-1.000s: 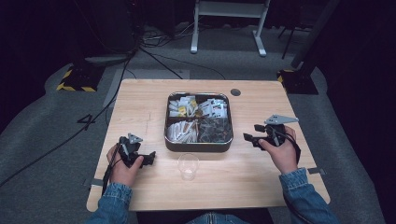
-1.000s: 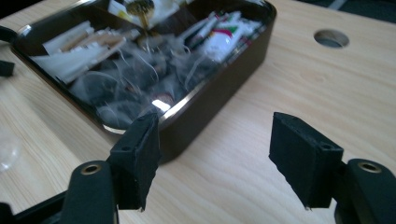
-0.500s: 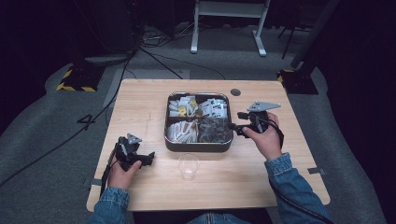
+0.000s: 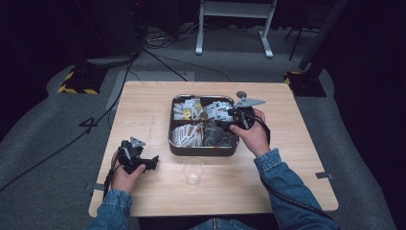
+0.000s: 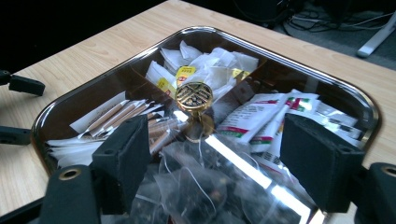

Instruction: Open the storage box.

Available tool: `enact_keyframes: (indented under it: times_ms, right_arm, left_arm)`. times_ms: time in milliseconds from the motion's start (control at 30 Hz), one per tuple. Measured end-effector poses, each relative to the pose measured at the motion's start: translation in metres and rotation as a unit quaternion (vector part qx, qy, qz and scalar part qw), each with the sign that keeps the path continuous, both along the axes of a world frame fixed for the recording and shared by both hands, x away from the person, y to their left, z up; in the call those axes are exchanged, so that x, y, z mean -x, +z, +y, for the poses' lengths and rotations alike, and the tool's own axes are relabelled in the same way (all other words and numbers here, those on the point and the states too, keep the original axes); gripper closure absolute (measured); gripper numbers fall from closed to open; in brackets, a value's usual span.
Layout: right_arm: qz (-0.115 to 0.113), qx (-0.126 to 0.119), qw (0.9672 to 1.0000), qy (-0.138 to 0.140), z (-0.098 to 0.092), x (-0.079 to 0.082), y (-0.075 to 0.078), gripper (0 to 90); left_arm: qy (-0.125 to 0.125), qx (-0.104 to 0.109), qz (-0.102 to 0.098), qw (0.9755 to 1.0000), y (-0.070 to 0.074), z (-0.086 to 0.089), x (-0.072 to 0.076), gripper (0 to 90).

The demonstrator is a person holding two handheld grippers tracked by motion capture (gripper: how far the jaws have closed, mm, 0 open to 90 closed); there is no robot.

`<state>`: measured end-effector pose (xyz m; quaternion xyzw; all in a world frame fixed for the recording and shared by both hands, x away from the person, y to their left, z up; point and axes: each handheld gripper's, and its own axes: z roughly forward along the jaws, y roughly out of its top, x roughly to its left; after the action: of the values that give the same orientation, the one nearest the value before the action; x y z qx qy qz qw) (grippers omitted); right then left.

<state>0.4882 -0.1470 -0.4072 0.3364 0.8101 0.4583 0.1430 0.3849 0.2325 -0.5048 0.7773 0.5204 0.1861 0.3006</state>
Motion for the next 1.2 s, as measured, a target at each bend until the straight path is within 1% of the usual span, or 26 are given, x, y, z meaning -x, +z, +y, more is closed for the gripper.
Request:
enact_keyframes:
  times_ms: [33,100,133,167,300,333,367,433,633,667,700,733,867,933,967,1000,1033,1200]
  right_arm:
    - [0.0,0.0,1.0,0.0,0.0,0.0,0.0,25.0]
    - [0.002,0.012,0.9999,0.011,0.008,-0.004,-0.002,26.8]
    - [0.011,0.026,0.9993,0.023,0.015,-0.008,-0.005,30.9]
    - [0.017,0.031,0.999,0.027,0.019,-0.01,-0.008,32.9]
    - [0.023,0.038,0.9985,0.033,0.031,-0.016,-0.018,34.2]
    - [0.023,0.038,0.9985,0.033,0.031,-0.016,-0.018,34.2]
    - [0.024,0.047,0.9981,0.032,0.037,-0.019,-0.022,34.5]
    - [0.023,0.05,0.998,0.032,0.039,-0.021,-0.023,35.4]
    - [0.021,0.064,0.9975,0.02,0.051,-0.032,-0.028,40.5]
    - [0.024,0.067,0.9973,0.015,0.054,-0.035,-0.03,42.6]
    - [0.024,0.067,0.9973,0.015,0.054,-0.035,-0.03,42.6]
    - [0.027,0.067,0.9973,0.013,0.055,-0.038,-0.032,46.1]
    - [0.032,0.063,0.9975,0.008,0.059,-0.04,-0.034,47.8]
    - [0.026,0.07,0.9972,0.01,0.065,-0.04,-0.034,51.4]
    - [0.02,0.077,0.9968,0.009,0.068,-0.04,-0.034,53.6]
    - [0.02,0.077,0.9968,0.009,0.068,-0.04,-0.034,53.6]
    - [0.019,0.077,0.9969,0.006,0.07,-0.039,-0.035,57.8]
    - [0.017,0.079,0.9968,-0.003,0.071,-0.037,-0.035,58.4]
  left_arm:
    - [0.0,0.0,0.0,1.0,0.0,0.0,0.0,0.1]
    - [0.001,0.0,0.0,1.0,0.0,0.0,0.0,0.0]
    - [-0.004,-0.001,0.0,1.0,0.0,0.001,-0.001,0.0]
    - [-0.004,-0.001,0.0,1.0,0.0,0.001,-0.001,0.0]
    - [-0.008,-0.002,0.0,1.0,0.0,0.002,-0.002,0.0]
    - [-0.008,-0.002,0.0,1.0,0.0,0.002,-0.002,0.0]
    - [-0.008,-0.002,0.0,1.0,0.0,0.002,-0.002,0.0]
    - [-0.008,-0.003,0.0,1.0,0.0,0.002,-0.002,0.0]
    - [-0.009,-0.003,0.0,1.0,0.0,0.002,-0.002,0.0]
    - [-0.009,-0.003,0.001,1.0,0.0,0.002,-0.002,0.0]
    - [-0.009,-0.003,0.001,1.0,0.0,0.002,-0.002,0.0]
    - [-0.009,-0.003,0.002,1.0,0.0,0.002,-0.002,0.0]
    - [-0.007,-0.002,0.0,1.0,0.0,0.001,-0.002,0.0]
    - [-0.006,-0.002,0.0,1.0,0.0,0.001,-0.002,0.0]
    - [-0.006,-0.002,0.0,1.0,0.0,0.001,-0.002,0.1]
    - [-0.005,-0.002,0.0,1.0,0.0,0.001,-0.002,0.1]
    - [-0.004,-0.002,0.001,1.0,0.0,0.001,-0.001,0.1]
    - [-0.003,-0.002,0.0,1.0,0.0,0.0,-0.001,0.1]
